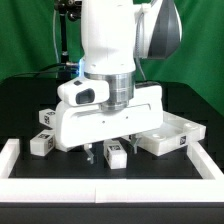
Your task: Assemble one leg
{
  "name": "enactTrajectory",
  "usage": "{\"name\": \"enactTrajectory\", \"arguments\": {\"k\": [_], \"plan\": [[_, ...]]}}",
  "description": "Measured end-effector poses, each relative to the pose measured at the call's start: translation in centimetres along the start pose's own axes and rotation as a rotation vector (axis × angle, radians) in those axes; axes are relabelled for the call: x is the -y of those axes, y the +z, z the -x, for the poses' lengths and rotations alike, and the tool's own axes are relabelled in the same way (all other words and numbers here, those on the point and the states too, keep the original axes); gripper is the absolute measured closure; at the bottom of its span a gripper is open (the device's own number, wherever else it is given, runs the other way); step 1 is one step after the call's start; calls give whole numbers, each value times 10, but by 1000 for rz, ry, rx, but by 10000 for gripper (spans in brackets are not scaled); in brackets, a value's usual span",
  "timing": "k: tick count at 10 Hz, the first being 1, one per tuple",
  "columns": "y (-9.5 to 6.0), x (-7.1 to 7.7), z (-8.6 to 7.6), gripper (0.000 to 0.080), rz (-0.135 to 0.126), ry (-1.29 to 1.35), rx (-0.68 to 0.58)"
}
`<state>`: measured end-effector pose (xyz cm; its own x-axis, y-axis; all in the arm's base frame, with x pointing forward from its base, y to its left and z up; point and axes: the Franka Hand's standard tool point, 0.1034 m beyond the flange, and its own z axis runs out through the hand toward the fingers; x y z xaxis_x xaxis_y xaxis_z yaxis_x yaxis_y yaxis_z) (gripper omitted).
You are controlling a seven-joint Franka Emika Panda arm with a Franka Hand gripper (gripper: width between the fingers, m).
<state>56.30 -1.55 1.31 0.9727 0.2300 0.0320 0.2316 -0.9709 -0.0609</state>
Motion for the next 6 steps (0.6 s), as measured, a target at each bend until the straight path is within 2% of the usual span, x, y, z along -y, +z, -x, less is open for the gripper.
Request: {"name": "enactTrajectory", "arguments": {"k": [2,4,5,6], "plan": [[5,9,3,150,2,14,5],[5,8,3,159,2,13,5],[5,8,3,327,2,13,5],[5,8,3,327,2,13,5]]}}
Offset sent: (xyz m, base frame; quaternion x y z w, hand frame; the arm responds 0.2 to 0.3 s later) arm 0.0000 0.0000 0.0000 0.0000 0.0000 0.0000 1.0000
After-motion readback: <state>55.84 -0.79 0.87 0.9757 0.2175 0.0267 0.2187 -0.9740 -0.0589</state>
